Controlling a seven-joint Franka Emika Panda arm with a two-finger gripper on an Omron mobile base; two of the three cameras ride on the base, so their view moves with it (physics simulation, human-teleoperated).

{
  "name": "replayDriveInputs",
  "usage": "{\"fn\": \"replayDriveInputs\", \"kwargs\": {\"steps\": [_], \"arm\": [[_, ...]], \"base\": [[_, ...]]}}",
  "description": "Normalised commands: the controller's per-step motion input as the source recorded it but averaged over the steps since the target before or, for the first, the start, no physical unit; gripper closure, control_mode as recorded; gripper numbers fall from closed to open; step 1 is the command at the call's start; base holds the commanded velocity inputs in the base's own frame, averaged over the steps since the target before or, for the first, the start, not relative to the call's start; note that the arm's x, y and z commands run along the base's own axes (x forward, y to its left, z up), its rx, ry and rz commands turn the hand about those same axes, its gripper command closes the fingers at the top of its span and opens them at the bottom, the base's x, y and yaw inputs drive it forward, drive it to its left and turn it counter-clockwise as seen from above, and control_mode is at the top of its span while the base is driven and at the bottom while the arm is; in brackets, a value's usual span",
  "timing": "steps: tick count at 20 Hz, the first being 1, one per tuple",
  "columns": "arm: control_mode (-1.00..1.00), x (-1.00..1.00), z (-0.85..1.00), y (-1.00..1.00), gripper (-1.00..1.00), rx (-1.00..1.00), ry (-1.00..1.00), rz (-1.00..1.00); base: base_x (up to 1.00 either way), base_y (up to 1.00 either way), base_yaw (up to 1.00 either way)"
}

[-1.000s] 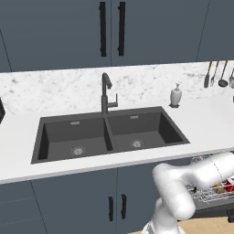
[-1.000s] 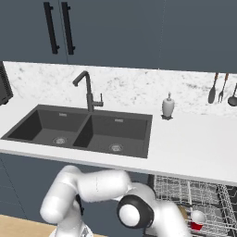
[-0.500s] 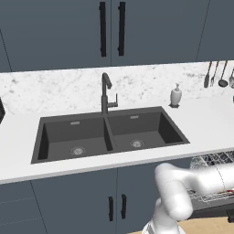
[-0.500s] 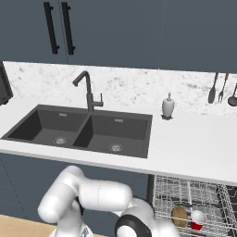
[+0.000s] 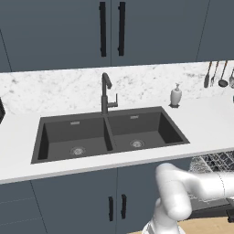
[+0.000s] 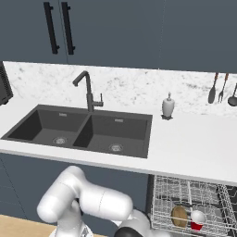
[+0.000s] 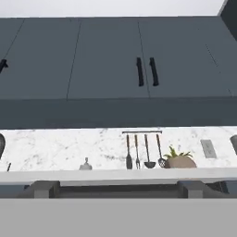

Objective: Pick up the cup and bowl from the counter, place them in the dishwasher, and close the dishwasher door.

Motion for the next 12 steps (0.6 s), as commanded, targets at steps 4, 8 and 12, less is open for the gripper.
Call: {"fn": "replayDriveInputs", "kwargs": {"steps": [4,8,12], "arm": [[-1.0,0.01,-0.27,-0.08,-1.0,0.01,0.3,0.0],[-1.0,0.27,-0.15,-0.12,-1.0,0.01,0.48,0.0],[-1.0,0.26,-0.05,-0.21,-1.0,0.11,0.48,0.0]], "base": [[0.0,0.0,0.0],[0.0,0.0,0.0],[0.0,0.0,0.0]]}}
